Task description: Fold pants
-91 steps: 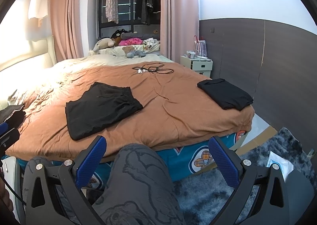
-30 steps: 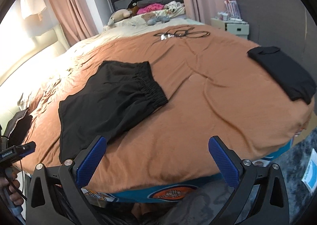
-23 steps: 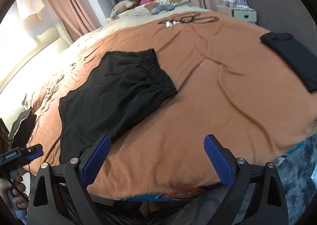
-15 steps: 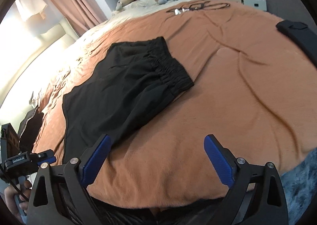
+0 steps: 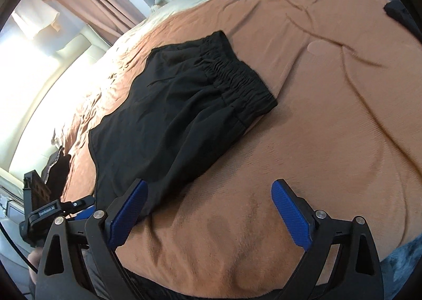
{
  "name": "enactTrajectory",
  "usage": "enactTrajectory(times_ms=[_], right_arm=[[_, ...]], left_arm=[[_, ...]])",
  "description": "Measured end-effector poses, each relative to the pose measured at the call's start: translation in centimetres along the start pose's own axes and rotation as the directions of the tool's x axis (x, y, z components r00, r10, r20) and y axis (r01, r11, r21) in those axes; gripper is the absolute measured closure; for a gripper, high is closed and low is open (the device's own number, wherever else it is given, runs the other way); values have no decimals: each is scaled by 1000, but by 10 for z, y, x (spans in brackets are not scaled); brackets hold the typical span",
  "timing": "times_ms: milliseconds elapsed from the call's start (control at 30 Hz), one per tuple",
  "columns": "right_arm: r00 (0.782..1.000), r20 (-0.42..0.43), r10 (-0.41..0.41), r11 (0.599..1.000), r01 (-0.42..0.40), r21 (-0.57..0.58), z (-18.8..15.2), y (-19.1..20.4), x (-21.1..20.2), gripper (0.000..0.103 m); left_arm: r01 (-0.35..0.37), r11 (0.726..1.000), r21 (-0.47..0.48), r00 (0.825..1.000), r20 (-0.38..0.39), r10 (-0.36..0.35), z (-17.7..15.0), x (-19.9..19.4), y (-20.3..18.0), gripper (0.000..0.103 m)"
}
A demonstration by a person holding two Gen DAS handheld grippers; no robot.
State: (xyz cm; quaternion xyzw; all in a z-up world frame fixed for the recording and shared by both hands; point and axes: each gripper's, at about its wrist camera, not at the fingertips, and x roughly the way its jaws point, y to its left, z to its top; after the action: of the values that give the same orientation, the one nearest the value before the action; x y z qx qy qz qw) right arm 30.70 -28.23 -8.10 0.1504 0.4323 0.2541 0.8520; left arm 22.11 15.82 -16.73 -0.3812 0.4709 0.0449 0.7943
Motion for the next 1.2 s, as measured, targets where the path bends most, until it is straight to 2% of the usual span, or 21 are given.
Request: enactTrajectory(times_ms=[233, 300, 367, 567, 667, 767, 800, 833, 900, 967, 1033, 1200], right_arm=[[999, -28, 19, 999, -19, 29, 10, -6, 12, 8], [999, -26, 24, 999, -23, 41, 13, -9, 13, 8], [999, -16, 35, 998, -34, 51, 15, -11, 12, 14], [998, -10, 63, 994, -62, 87, 11, -13, 12, 17], [997, -10, 70, 994, -69, 87, 10, -11, 13, 17], [997, -3, 82, 992, -81, 97, 13, -11, 15, 17], [996, 1, 85, 991, -85, 105, 15, -12, 16, 19], [996, 5, 87, 990, -87, 112, 16, -14, 16, 24], [996, 10, 87, 988, -87, 126, 20, -17, 19, 35], [996, 9, 89, 986, -90, 140, 22, -20, 23, 60], [994, 2, 110, 981, -109, 163, 24, -24, 27, 75], [985, 30, 172, 962, -174, 209, 24, -29, 27, 92]], left_arm=[[66, 997, -43, 998, 0, -66, 0, -2, 11, 51], [110, 991, -78, 993, -30, -112, -7, -2, 12, 54], [153, 983, -105, 986, -52, -159, -13, -1, 11, 54], [181, 973, -143, 980, -57, -191, -27, -8, 12, 54], [175, 974, -141, 982, -43, -183, -31, -10, 13, 56], [143, 982, -126, 989, -29, -148, -33, -6, 13, 69], [127, 984, -121, 991, -26, -131, -33, -4, 12, 80], [111, 986, -122, 993, -25, -115, -33, -3, 12, 90], [123, 984, -128, 992, -17, -126, -35, -3, 11, 97], [128, 985, -112, 992, -2, -129, -35, -6, 8, 99], [150, 985, -90, 989, 13, -149, -37, -11, 4, 100], [196, 980, -44, 980, 42, -194, -33, -28, -11, 100]])
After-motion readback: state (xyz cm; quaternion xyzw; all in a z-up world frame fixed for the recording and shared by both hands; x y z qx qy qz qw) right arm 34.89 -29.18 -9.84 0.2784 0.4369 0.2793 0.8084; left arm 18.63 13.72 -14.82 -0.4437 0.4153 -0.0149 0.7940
